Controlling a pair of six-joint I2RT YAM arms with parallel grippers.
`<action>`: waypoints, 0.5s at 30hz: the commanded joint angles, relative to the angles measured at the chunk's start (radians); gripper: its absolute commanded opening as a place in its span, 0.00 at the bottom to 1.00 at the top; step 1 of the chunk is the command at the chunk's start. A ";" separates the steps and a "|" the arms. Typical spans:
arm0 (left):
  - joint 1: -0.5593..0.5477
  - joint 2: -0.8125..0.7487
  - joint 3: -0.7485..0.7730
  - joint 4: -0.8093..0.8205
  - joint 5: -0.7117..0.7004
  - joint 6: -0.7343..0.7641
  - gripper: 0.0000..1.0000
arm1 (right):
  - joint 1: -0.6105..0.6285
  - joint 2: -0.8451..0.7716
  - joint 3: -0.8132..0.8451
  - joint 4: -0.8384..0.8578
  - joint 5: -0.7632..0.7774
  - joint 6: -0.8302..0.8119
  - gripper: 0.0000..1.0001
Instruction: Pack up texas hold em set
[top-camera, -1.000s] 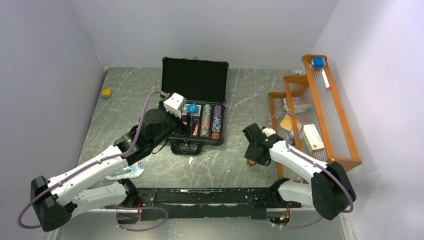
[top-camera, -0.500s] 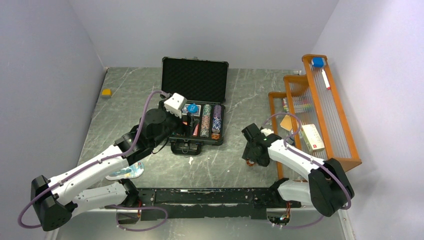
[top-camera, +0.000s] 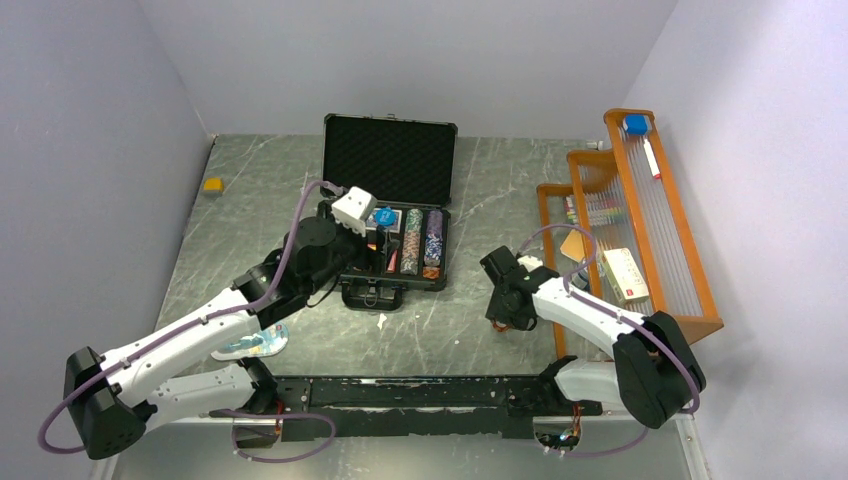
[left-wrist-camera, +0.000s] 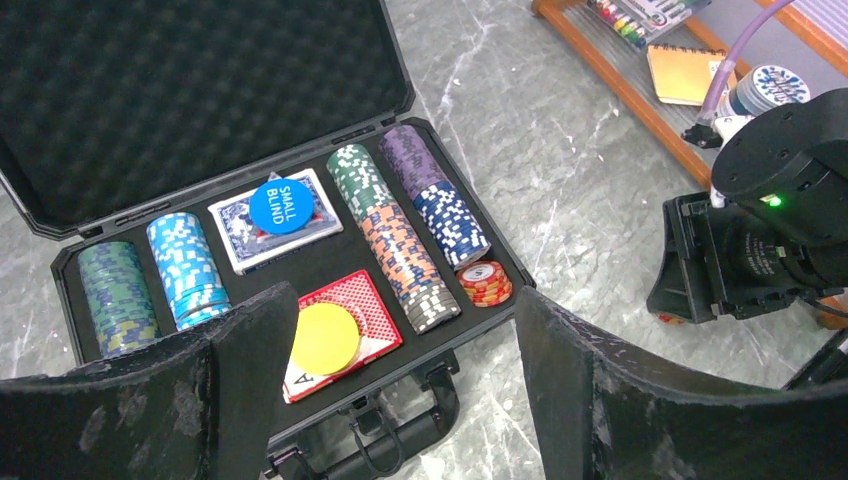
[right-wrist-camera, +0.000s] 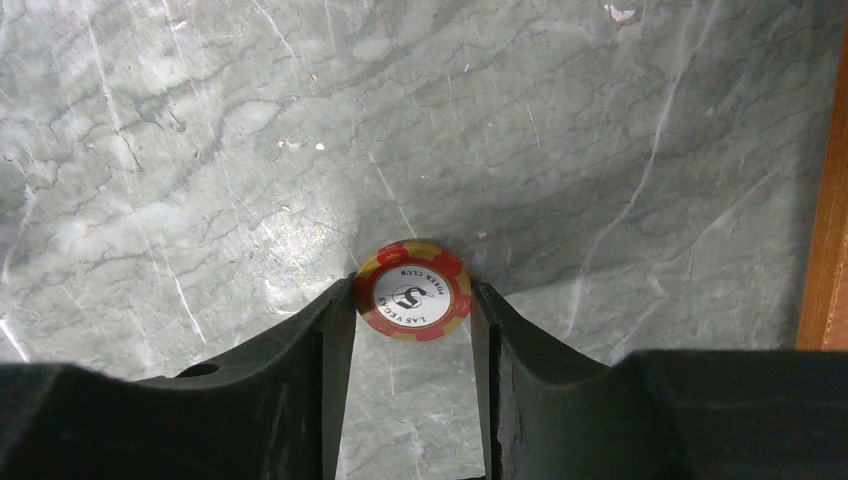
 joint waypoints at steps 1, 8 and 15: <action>0.002 0.010 0.007 -0.005 -0.010 -0.012 0.84 | 0.005 0.023 -0.044 0.041 -0.031 0.005 0.44; 0.002 0.019 0.014 -0.011 -0.012 -0.015 0.84 | 0.005 0.021 -0.057 0.053 -0.035 0.004 0.53; 0.002 0.047 0.009 -0.004 0.025 -0.052 0.85 | 0.005 -0.012 -0.052 0.063 -0.027 0.017 0.40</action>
